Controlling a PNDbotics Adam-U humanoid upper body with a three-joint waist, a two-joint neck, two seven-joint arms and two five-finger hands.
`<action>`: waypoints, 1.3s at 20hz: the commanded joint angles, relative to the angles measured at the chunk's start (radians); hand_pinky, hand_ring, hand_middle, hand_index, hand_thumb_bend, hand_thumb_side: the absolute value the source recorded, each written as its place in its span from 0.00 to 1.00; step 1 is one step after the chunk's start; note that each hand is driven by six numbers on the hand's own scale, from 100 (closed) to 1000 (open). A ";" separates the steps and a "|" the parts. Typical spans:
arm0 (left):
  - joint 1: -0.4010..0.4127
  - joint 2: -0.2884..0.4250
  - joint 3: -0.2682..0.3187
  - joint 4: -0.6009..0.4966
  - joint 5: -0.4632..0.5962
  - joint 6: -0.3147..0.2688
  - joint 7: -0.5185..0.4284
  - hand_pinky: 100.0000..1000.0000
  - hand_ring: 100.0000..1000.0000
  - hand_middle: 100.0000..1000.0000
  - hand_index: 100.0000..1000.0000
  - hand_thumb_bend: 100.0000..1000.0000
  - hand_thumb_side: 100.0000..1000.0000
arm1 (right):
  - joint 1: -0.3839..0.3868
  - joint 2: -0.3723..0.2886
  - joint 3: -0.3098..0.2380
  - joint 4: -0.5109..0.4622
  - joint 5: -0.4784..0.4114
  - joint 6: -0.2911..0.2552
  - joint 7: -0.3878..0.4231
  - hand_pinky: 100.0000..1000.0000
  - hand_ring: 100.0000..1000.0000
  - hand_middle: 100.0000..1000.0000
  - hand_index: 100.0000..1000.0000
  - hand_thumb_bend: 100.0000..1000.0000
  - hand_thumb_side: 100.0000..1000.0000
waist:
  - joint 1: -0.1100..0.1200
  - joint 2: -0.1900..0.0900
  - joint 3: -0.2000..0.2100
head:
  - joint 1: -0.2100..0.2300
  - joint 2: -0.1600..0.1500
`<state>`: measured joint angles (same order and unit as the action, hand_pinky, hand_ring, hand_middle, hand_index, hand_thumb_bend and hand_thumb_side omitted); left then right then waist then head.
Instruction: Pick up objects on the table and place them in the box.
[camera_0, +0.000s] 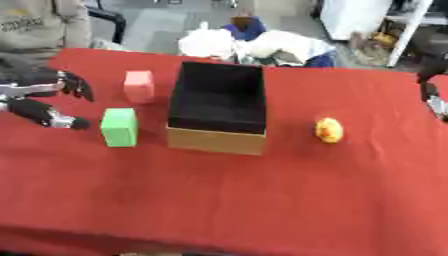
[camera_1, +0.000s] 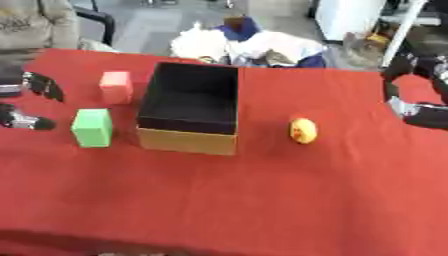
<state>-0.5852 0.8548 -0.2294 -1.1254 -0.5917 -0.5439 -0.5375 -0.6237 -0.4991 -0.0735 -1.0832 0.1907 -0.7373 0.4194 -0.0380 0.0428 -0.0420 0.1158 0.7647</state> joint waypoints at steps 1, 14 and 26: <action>-0.029 0.009 0.008 0.023 -0.028 -0.015 -0.001 0.73 0.74 0.77 0.81 0.56 0.95 | -0.012 -0.024 -0.007 -0.013 -0.005 -0.107 0.109 0.67 0.56 0.54 0.65 0.00 0.18 | 0.004 -0.013 -0.001 | 0.003 0.005; -0.074 -0.048 0.027 0.117 -0.119 -0.013 0.077 0.73 0.73 0.77 0.80 0.56 0.89 | -0.016 -0.017 -0.006 -0.012 -0.008 -0.107 0.112 0.67 0.56 0.54 0.65 0.00 0.18 | -0.001 -0.011 -0.005 | 0.008 0.003; -0.100 -0.084 0.033 0.168 -0.199 -0.026 0.123 0.73 0.74 0.77 0.80 0.58 0.89 | -0.025 -0.013 -0.005 -0.011 -0.009 -0.109 0.117 0.67 0.56 0.54 0.65 0.00 0.18 | -0.003 -0.001 -0.017 | 0.018 -0.004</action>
<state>-0.6618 0.7520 -0.2106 -0.9541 -0.7836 -0.5686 -0.4223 -0.6254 -0.4895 -0.0734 -1.0832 0.1899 -0.7343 0.4224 -0.0430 0.0507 -0.0566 0.1308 0.7645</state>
